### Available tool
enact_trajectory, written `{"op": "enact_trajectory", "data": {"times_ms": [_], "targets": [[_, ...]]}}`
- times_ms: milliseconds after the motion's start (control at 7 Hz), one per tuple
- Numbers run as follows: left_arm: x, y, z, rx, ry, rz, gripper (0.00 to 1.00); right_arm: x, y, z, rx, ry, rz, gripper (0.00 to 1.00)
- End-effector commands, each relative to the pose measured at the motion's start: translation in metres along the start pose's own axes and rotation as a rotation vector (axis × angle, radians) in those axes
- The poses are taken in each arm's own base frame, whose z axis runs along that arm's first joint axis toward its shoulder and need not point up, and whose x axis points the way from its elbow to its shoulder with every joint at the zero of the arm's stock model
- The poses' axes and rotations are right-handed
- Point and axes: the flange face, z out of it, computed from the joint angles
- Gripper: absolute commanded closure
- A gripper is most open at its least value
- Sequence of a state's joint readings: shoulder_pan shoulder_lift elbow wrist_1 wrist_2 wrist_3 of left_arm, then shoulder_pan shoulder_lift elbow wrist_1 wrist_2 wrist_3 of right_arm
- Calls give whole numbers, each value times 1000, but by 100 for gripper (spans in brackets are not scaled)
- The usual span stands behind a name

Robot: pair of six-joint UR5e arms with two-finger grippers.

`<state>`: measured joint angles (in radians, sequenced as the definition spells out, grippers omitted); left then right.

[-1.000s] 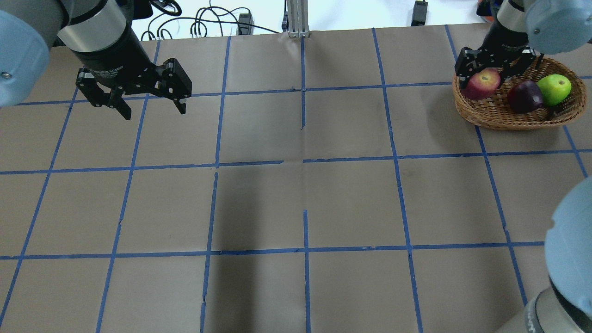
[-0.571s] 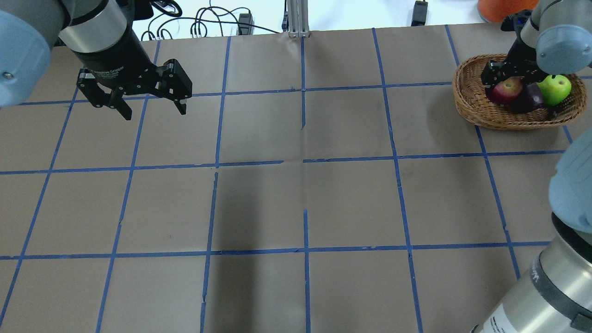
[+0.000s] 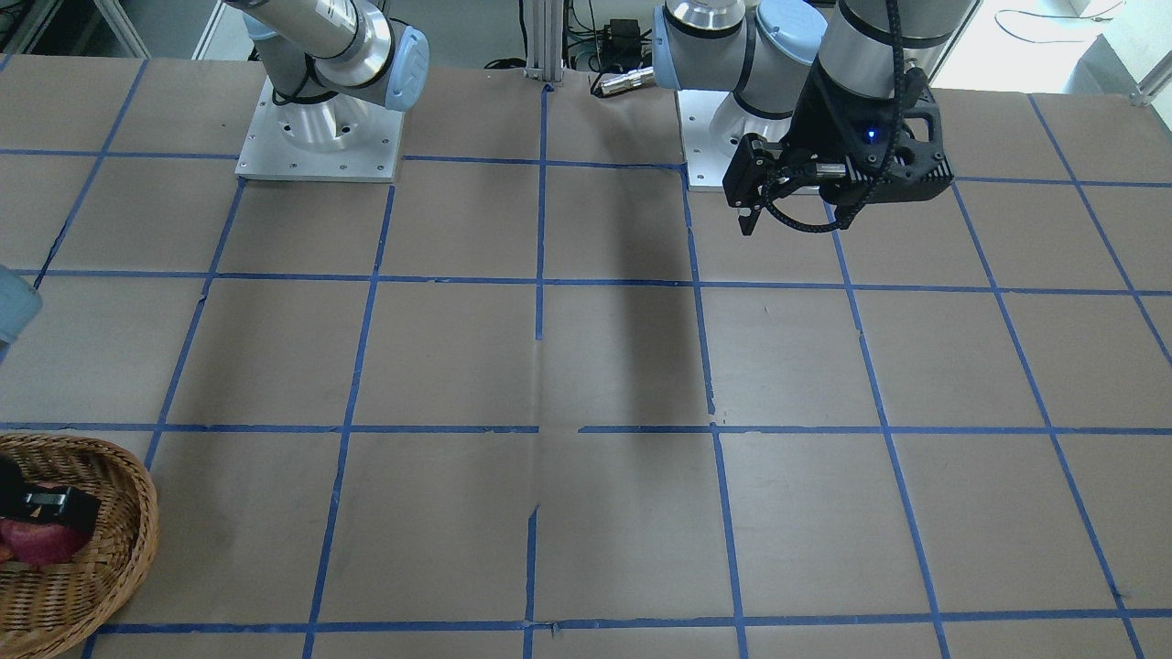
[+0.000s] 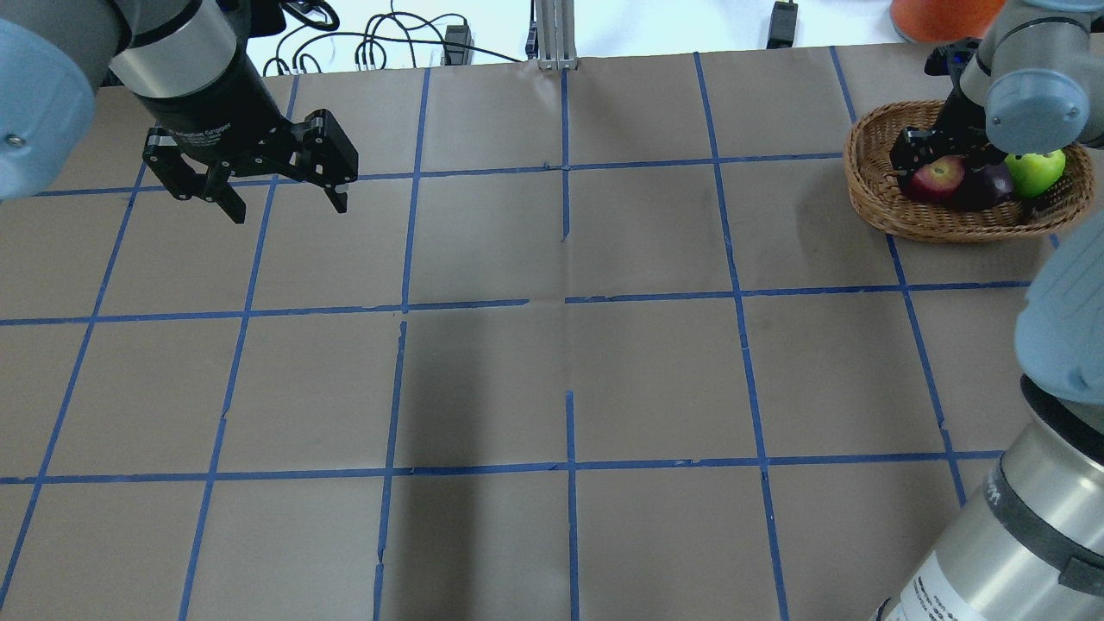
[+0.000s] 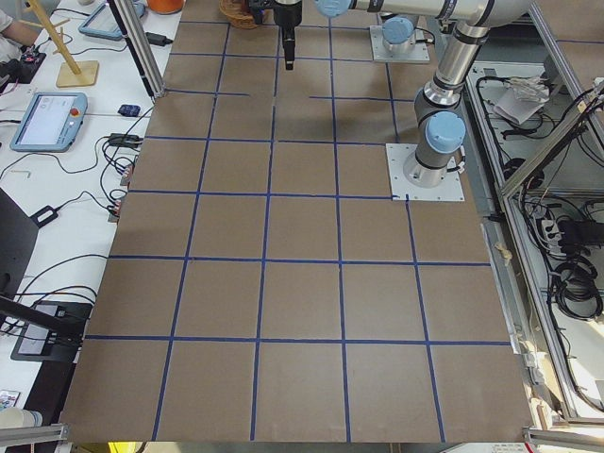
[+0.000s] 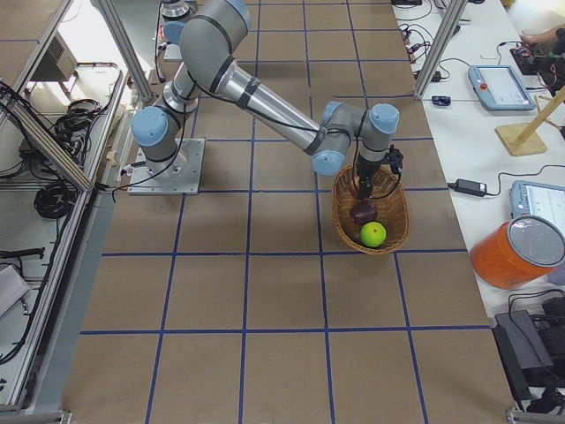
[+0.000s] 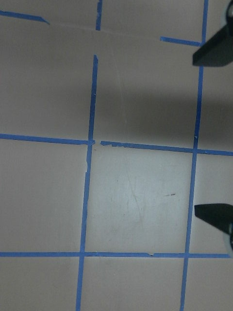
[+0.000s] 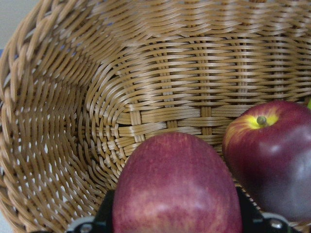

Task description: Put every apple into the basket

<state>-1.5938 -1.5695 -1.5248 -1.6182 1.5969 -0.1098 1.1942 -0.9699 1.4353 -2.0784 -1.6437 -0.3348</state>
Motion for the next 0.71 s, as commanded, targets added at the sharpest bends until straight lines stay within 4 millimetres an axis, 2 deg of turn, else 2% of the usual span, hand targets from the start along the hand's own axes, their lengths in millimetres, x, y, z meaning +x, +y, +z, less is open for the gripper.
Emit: {"op": "enact_trajectory", "data": {"times_ms": [0, 143, 286, 429, 571], "targets": [[0, 0, 0, 2, 0, -1, 0, -9, 10, -40, 11, 7, -22, 0], [0, 0, 0, 2, 0, -1, 0, -38, 22, -88, 7, -1, -53, 0], [0, 0, 1, 0, 0, -1, 0, -71, 48, -143, -4, 5, -92, 0], [0, 0, 0, 3, 0, -2, 0, -95, 89, -198, -34, -15, -102, 0], [0, 0, 0, 3, 0, -2, 0, -114, 129, -244, -46, -19, -113, 0]]}}
